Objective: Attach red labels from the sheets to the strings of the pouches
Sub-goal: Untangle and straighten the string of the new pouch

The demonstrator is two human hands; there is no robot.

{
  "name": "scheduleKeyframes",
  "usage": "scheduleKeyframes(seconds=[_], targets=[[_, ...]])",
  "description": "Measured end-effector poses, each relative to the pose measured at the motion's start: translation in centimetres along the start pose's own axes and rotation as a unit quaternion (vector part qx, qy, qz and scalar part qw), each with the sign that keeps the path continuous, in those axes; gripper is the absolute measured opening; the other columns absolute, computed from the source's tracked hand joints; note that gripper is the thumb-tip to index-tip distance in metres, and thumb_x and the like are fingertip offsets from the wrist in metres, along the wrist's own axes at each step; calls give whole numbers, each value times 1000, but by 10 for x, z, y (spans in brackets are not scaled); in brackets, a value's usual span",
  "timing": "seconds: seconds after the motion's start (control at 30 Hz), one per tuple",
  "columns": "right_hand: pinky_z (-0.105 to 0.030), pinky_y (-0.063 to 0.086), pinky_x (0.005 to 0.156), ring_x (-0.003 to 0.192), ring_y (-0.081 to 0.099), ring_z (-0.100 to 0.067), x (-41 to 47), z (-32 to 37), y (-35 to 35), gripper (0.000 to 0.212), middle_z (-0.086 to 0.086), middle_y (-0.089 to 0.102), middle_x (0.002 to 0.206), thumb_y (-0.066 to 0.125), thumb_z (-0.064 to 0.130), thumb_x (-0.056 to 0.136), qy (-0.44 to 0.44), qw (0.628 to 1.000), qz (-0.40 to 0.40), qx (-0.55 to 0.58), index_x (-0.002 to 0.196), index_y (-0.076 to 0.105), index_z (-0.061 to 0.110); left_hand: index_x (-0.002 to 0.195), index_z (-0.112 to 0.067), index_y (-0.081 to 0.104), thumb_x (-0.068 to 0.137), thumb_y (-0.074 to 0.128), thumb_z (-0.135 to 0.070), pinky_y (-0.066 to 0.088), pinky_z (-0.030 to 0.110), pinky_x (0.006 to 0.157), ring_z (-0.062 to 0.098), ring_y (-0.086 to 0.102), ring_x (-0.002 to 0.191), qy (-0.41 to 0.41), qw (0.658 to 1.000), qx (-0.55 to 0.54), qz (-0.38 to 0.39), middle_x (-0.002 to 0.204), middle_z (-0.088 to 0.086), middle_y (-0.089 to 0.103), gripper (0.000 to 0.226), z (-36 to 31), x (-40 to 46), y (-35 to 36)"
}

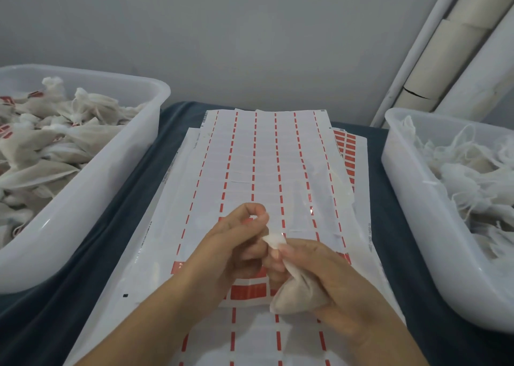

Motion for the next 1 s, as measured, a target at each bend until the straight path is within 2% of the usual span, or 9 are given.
scheduleKeyframes(seconds=[0.17, 0.27, 0.37, 0.43, 0.5, 0.6, 0.7, 0.8, 1.0], targets=[[-22, 48, 65, 66, 55, -9, 2, 5, 2, 39, -7, 54, 77, 67, 22, 79, -20, 997, 48, 59, 98, 58, -10, 82, -15, 57, 80, 62, -23, 30, 17, 39, 15, 34, 57, -21, 995, -88, 50, 54, 2, 41, 9, 4, -1, 7], [-17, 47, 63, 62, 57, -7, 2, 7, 13, 25, 2, 59, 68, 59, 22, 76, 11, 997, 66, 37, 85, 58, -1, 86, -16, 58, 77, 60, -20, 32, 17, 38, 15, 34, 55, -32, 990, -118, 75, 55, 3, 43, 10, 6, -1, 11], [-2, 41, 57, 58, 57, 2, 17, 14, 15, 17, 13, 55, 65, 34, 10, 88, 34, 994, 28, -102, 80, 45, 20, 89, -16, 57, 78, 59, -18, 34, 17, 38, 13, 39, 53, -34, 989, -120, 78, 55, 3, 45, 12, 7, 1, 10], [-3, 40, 54, 59, 54, -2, 10, 13, 9, 26, 12, 54, 65, 44, 3, 88, 24, 979, 30, -200, 70, 47, 21, 91, -17, 55, 77, 60, -20, 38, 17, 40, 11, 44, 52, -24, 993, -90, 71, 56, 3, 48, 14, 8, 2, 10], [-10, 46, 64, 73, 61, -7, 8, 17, 3, 18, 16, 63, 64, 53, 18, 71, 9, 967, 18, -254, 65, 67, 28, 94, -21, 51, 76, 59, -21, 40, 16, 43, 7, 47, 51, -3, 998, -31, 55, 60, 2, 53, 20, 7, 3, 8], [-29, 53, 86, 95, 63, -15, -3, 15, -8, 16, 11, 70, 91, 68, 37, 69, -21, 979, -17, -200, 84, 74, 32, 93, -41, 47, 76, 57, -28, 42, 14, 49, 2, 51, 57, 84, 987, 140, 7, 81, -11, 58, 24, -6, 3, 1], [-17, 55, 69, 85, 68, -6, -5, 19, -4, 18, 9, 72, 89, 69, 39, 68, -41, 991, -22, -122, 81, 76, 30, 92, -51, 41, 77, 53, -41, 47, 12, 56, -2, 59, 72, 160, 951, 247, -96, 82, -26, 53, 21, -27, -5, -13], [-12, 53, 62, 84, 66, 1, -2, 22, -13, 25, 15, 71, 89, 61, 42, 64, -60, 987, -84, -122, 83, 74, 33, 85, -36, 51, 78, 54, -52, 47, 8, 64, 3, 58, 80, 259, 908, 287, -164, 85, -20, 59, 18, -46, -20, -13], [-5, 48, 65, 87, 59, 6, -7, 42, -23, 26, 22, 66, 85, 54, 49, 68, -189, 929, -188, -256, 83, 67, 31, 75, -32, 57, 59, 53, -64, 49, 8, 61, -1, 58, 79, 216, 905, 327, -164, 84, -24, 60, 36, -34, -12, -8]])
Point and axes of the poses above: each hand's wrist, its own x-axis towards the middle knuckle, its own y-axis out of the palm, z = x × y, the point moved 10 cm from there along x, towards the middle knuckle
